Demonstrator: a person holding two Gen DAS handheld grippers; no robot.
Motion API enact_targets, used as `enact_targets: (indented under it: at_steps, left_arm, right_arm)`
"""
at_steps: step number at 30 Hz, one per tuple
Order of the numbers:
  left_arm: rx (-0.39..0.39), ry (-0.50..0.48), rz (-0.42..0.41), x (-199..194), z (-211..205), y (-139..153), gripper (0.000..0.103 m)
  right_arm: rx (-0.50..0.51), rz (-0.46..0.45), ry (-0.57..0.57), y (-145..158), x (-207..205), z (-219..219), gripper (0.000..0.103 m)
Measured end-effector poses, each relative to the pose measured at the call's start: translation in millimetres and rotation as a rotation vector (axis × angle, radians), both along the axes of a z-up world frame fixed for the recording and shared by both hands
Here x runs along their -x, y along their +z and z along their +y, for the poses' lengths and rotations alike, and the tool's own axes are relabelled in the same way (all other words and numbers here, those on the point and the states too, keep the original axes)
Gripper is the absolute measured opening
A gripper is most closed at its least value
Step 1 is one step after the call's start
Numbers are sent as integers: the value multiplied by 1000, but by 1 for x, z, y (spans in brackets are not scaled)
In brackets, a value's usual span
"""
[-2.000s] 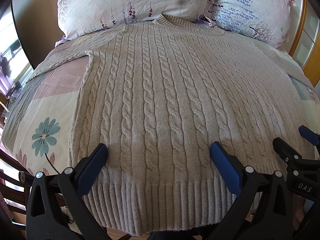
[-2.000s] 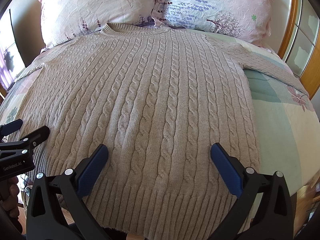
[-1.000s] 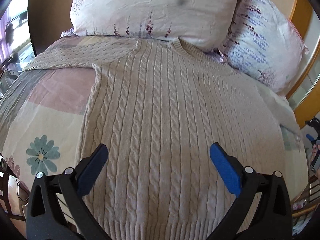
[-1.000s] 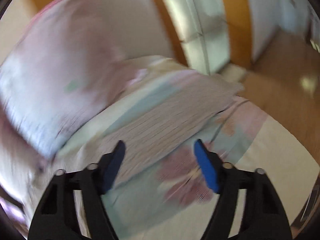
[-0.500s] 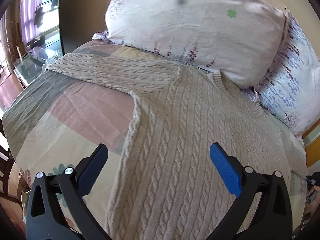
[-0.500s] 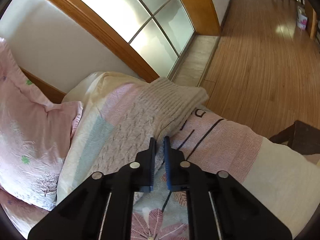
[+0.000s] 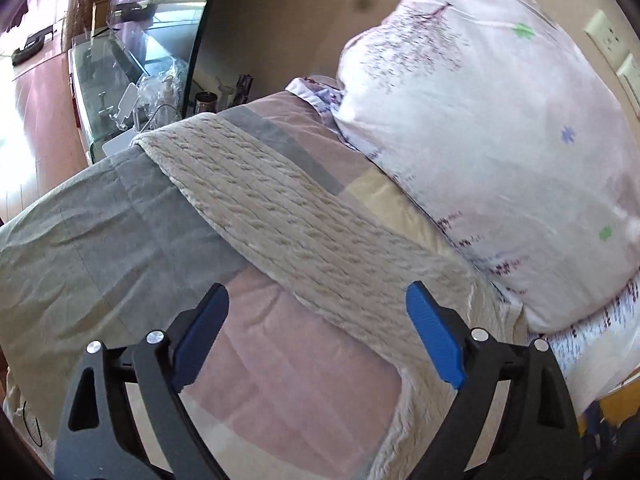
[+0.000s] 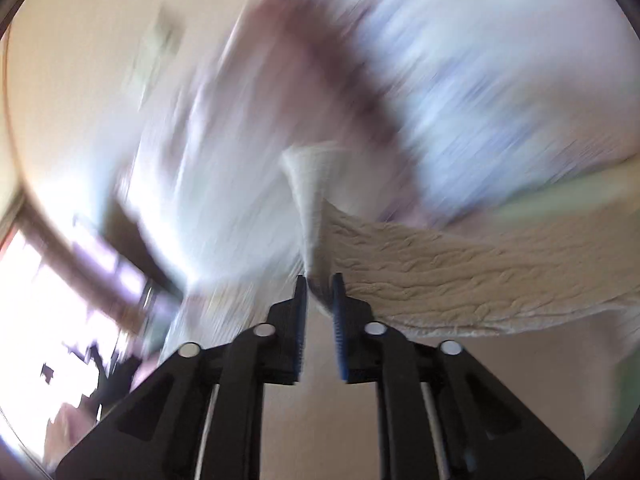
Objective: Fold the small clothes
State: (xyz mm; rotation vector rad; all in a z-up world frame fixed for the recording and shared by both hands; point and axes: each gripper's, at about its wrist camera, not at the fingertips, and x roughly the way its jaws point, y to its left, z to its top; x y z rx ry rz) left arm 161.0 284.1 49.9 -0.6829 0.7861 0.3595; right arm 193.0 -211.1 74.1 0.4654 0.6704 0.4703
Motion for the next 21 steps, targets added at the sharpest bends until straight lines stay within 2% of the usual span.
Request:
enact_targets:
  at_steps: [1, 2, 5, 8, 9, 11, 14, 15, 17, 18, 19, 20, 21]
  left_arm:
    - [9, 20, 5, -4, 14, -4, 85]
    - [21, 39, 10, -8, 27, -8, 83]
    - [82, 95, 28, -16, 63, -22, 75]
    - [151, 165, 35, -19, 101, -37, 69]
    - [174, 187, 6, -19, 112, -39, 66]
    - [217, 228, -18, -20, 129, -40, 66]
    - [302, 302, -48, -23, 156, -46, 57]
    - [313, 318, -45, -24, 160, -46, 51]
    - [303, 319, -21, -32, 166, -46, 32]
    - [278, 303, 5, -39, 166, -44, 14]
    - [239, 282, 34, -46, 163, -40, 9]
    - [188, 252, 43, -52, 155, -31, 8]
    - [119, 184, 29, -61, 139, -16, 7]
  right_arm:
    - [6, 78, 106, -19, -3, 40, 41]
    - [5, 119, 144, -28, 0, 58, 53]
    - [16, 157, 160, -41, 8, 74, 72]
    - [76, 183, 85, -45, 5, 53, 74]
    - [81, 203, 43, -49, -1, 41, 74]
    - [62, 248, -52, -53, 10, 8, 76]
    - [20, 289, -159, -58, 18, -29, 77]
    - [16, 295, -186, -61, 23, -36, 78]
    - [19, 302, -209, -64, 30, -43, 78]
    - [19, 303, -209, -68, 35, -42, 78]
    - [20, 308, -208, -70, 35, -43, 78]
    - [22, 309, -205, -72, 38, -43, 79]
    - [25, 309, -201, -73, 39, -44, 79]
